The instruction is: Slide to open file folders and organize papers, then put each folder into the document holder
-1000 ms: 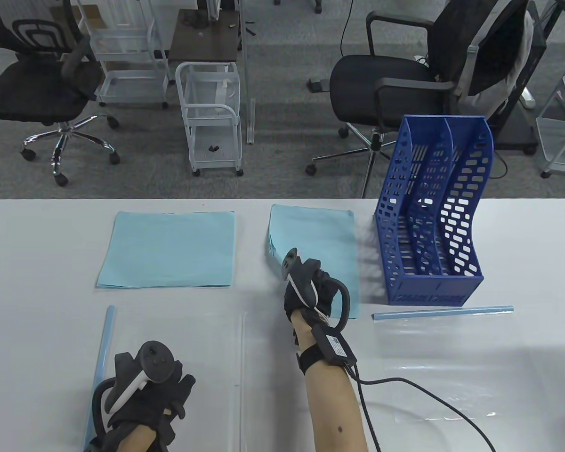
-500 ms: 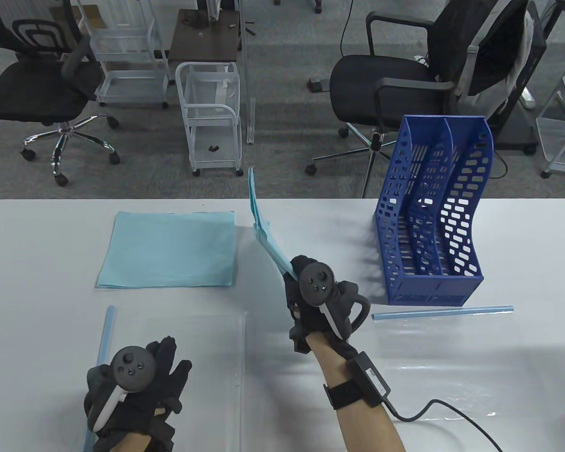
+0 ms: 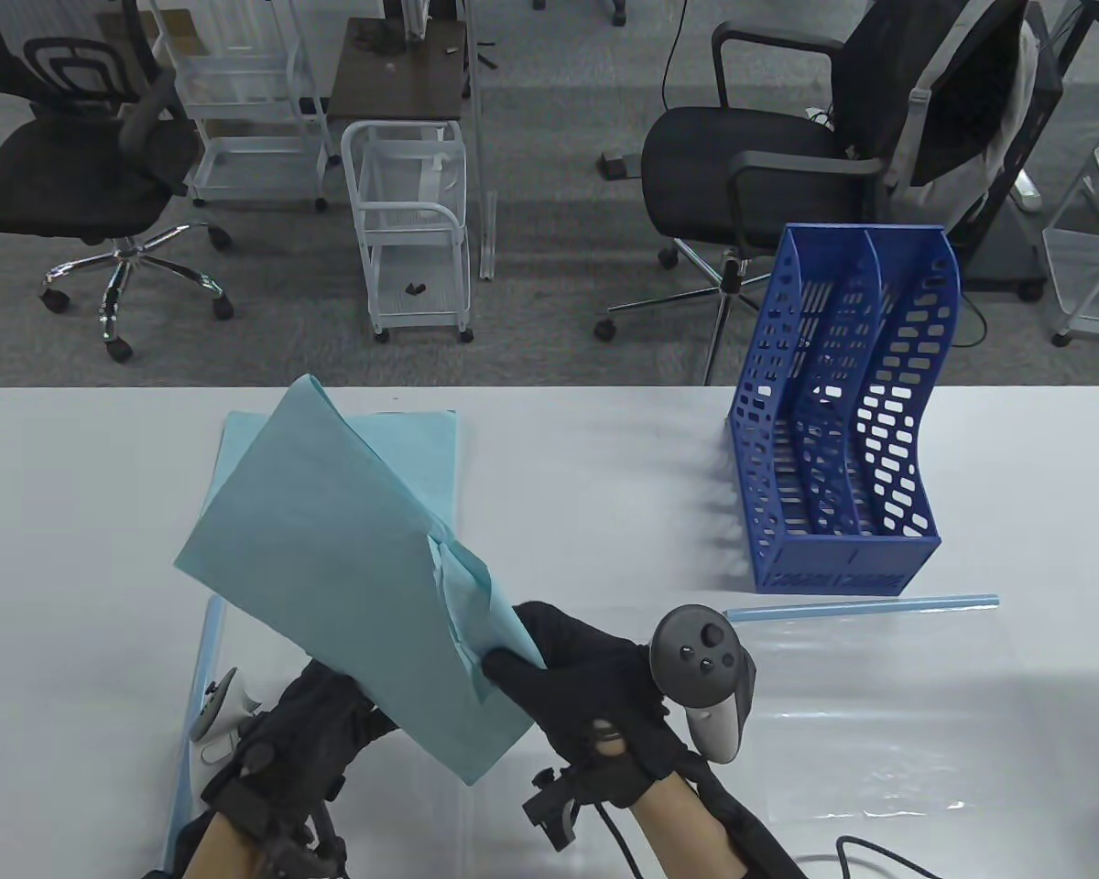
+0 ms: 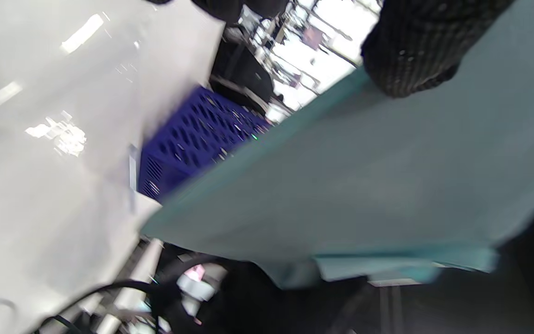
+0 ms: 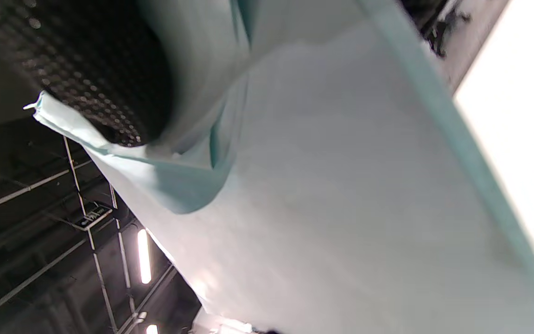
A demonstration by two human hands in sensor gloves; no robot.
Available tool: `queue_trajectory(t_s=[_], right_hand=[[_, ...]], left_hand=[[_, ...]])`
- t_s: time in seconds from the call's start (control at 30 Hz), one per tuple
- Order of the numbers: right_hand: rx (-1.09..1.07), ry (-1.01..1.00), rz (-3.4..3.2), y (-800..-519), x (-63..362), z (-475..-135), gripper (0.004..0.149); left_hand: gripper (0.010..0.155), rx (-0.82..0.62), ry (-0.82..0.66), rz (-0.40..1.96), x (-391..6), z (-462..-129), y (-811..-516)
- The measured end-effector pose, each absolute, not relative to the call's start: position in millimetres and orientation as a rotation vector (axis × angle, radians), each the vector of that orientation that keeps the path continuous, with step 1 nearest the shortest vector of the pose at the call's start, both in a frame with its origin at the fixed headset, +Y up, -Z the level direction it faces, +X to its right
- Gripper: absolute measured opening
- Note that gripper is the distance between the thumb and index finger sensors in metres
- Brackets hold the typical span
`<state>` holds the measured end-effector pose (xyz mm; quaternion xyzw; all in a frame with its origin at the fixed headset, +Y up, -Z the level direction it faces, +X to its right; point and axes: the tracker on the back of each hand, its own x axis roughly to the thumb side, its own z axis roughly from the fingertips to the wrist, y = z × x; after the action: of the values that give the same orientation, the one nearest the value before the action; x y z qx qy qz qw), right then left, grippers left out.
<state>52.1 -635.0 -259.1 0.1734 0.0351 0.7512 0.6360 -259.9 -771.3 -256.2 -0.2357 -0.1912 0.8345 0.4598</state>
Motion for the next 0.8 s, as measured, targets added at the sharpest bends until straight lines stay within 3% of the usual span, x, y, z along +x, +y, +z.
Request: queue_trajectory(t_s=[0.07,0.23,0.33,0.53,0.67,0.8], right_hand=[[0.400,0.145,1.674,-649,55,-257,0.041],[0.379,0.214,1.651,-678,63,-253,0.042],[0.427,0.291,1.616,-693,66,-251,0.049],[0.565,0.547,1.443,-709,80,-251,0.084],[0.569,0.607,1.295,-716,91,-254,0.091],[0.475,0.584,1.272,-720,96,-257,0.085]], left_hand=[[0.064,-0.550,-0.538,2.076,-257,-256,-767],[0.047,-0.371,-0.428,2.060,-259,-251,-762],[0.045,-0.320,-0.381,2.019,-261,-249,-760],[0.043,-0.264,-0.325,1.826,-277,-249,-750],[0.043,-0.299,-0.369,1.692,-283,-250,-741],[0.044,-0.344,-0.428,1.605,-283,-250,-734]])
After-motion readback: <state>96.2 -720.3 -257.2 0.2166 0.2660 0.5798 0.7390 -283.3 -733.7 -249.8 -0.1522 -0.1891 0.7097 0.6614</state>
